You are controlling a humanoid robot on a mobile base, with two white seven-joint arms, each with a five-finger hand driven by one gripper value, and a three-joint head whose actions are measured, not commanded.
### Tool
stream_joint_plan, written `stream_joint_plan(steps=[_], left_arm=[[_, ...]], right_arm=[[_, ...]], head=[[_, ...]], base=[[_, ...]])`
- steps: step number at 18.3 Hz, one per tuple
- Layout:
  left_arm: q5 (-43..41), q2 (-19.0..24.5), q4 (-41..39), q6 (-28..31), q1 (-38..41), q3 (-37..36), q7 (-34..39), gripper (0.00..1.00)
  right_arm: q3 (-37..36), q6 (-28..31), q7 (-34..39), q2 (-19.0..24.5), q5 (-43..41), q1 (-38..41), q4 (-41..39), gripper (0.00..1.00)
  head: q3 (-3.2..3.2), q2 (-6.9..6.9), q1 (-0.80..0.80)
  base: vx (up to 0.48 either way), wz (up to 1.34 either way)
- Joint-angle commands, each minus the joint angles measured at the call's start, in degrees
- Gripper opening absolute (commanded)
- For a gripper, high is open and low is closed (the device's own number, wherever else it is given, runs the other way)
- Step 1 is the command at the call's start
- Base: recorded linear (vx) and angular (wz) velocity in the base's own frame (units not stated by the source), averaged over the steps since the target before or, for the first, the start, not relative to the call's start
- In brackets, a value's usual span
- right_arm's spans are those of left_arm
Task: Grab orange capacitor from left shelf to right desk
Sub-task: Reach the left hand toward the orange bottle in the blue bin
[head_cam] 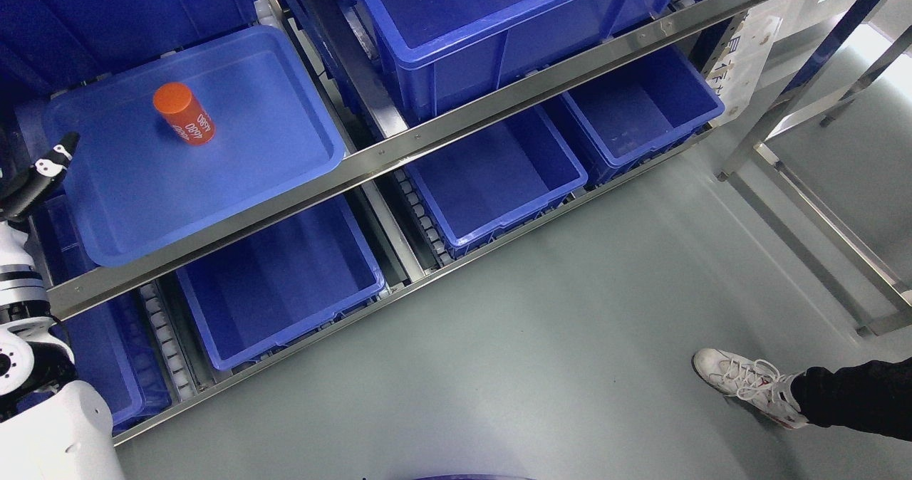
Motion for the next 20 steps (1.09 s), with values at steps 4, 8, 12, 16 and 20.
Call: stream_joint_plan(steps=[4,8,12,16,20], left_arm=[[0.0,4.1,0.1,0.0,0.6,-2.1,-2.1,1.0],[-0.1,9.5,4.0,-3.5,0.8,1.8,-15.2,1.0],[-0.1,18.1,12.1,-10.7,0.1,1.6,-27.8,1.0],[-0.1,22.8,20.5,-11.0,-4.2,-1.2,-32.7,0.99],[-0.1,23.2,23.4,-10.9,-6.6,-4.9,-34.5,0.98]], right_arm=[[-0.7,0.0,0.0,-1.0,0.3,1.1,-1.0,1.0],[-0.7,0.0,0.0,-1.0,0.3,1.1,-1.0,1.0],[-0.7,0.0,0.0,-1.0,0.3,1.1,-1.0,1.0],[-0.7,0.0,0.0,-1.0,0.3,1.1,-1.0,1.0],[-0.7,0.0,0.0,-1.0,0.3,1.1,-1.0,1.0]], head=[[0.0,0.0,0.0],[0.0,0.0,0.0],[0.0,0.0,0.0],[0.0,0.0,0.0],[0.0,0.0,0.0]], base=[[0.0,0.0],[0.0,0.0],[0.0,0.0],[0.0,0.0],[0.0,0.0]])
